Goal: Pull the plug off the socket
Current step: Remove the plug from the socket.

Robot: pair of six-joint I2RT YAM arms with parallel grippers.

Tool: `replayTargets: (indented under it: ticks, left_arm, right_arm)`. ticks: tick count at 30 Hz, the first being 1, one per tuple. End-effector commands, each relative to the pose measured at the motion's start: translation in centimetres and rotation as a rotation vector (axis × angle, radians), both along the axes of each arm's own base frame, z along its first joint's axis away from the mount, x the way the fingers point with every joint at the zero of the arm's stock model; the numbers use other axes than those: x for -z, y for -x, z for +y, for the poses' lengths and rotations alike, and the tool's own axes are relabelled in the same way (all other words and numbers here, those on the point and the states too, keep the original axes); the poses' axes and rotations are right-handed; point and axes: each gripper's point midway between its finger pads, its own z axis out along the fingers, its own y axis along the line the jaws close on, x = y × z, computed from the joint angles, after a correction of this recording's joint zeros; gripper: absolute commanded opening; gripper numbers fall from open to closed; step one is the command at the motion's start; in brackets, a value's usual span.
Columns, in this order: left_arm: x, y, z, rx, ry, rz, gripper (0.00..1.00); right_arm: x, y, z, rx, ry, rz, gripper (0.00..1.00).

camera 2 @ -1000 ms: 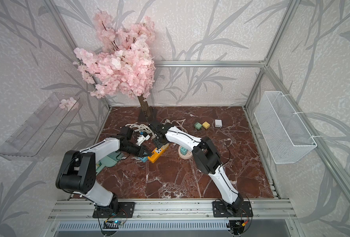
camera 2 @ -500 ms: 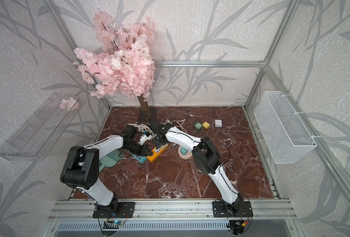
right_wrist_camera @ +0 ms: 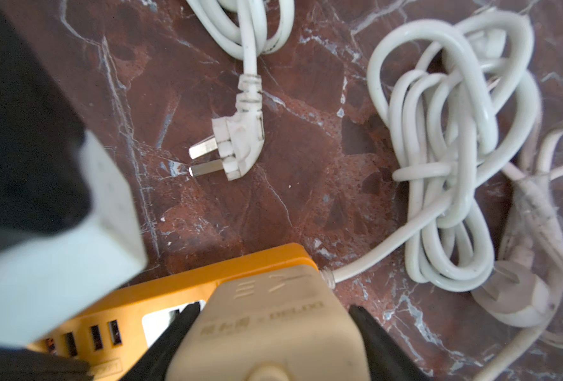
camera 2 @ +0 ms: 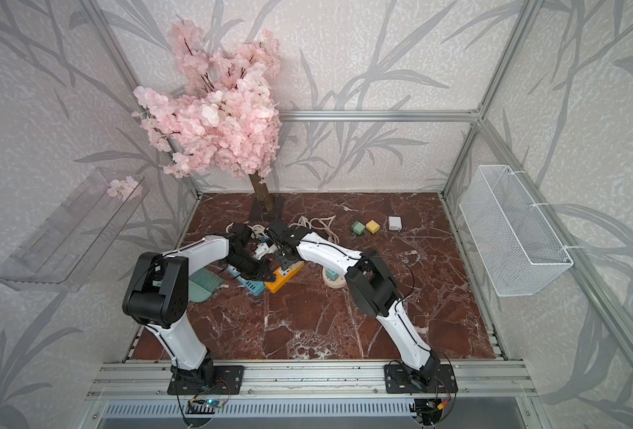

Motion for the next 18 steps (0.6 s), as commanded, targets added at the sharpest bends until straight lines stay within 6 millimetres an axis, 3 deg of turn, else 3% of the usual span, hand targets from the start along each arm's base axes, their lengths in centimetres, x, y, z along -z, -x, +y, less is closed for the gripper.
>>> replayTargets:
  ticks: [1,6,18]
  left_arm:
    - [3.1,1.3,1.7,-0.015,-0.120,0.102,0.00]
    - [3.4,0.9,2.3,-0.047,-0.117,0.111,0.00]
    - [3.6,0.8,2.7,-0.059,-0.111,0.126,0.00]
  right_arm:
    - [-1.3,0.3,-0.3,-0.015,0.123,-0.141,0.00]
    - [-1.5,0.4,0.0,-0.016,0.132,-0.157,0.00]
    - [-3.1,1.0,1.4,-0.059,-0.260,0.231,0.00]
